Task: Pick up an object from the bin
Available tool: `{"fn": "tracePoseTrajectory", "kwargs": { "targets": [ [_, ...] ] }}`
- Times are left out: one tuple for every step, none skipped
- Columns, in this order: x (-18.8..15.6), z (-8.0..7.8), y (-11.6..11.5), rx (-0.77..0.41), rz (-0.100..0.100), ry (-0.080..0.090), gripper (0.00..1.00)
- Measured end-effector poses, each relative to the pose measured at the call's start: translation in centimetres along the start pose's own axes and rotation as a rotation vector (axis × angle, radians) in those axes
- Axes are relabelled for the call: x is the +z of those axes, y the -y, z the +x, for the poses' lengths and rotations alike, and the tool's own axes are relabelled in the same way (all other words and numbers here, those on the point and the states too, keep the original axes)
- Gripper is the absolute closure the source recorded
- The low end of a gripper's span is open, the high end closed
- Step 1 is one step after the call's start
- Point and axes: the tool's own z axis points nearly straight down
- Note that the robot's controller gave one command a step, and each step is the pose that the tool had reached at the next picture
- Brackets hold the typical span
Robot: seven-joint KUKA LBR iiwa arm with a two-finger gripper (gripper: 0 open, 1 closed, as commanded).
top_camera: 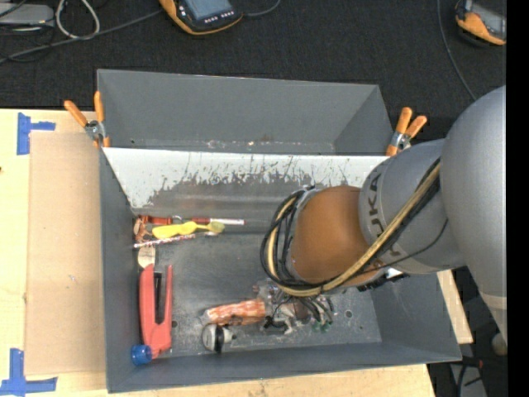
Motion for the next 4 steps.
{"fn": "tracePoseTrajectory", "kwargs": {
  "targets": [
    [-6.8,0.2,0.3,-0.053,0.001,-0.005,1.0],
    [-24.2,-1.6,-1.0,-0.113,0.0,-0.008,0.0],
    [-31.8,-2.4,-1.6,-0.139,0.0,-0.009,0.0],
    [-27.3,-2.1,-3.0,-0.179,0.0,-0.003,0.0]
  ]
}}
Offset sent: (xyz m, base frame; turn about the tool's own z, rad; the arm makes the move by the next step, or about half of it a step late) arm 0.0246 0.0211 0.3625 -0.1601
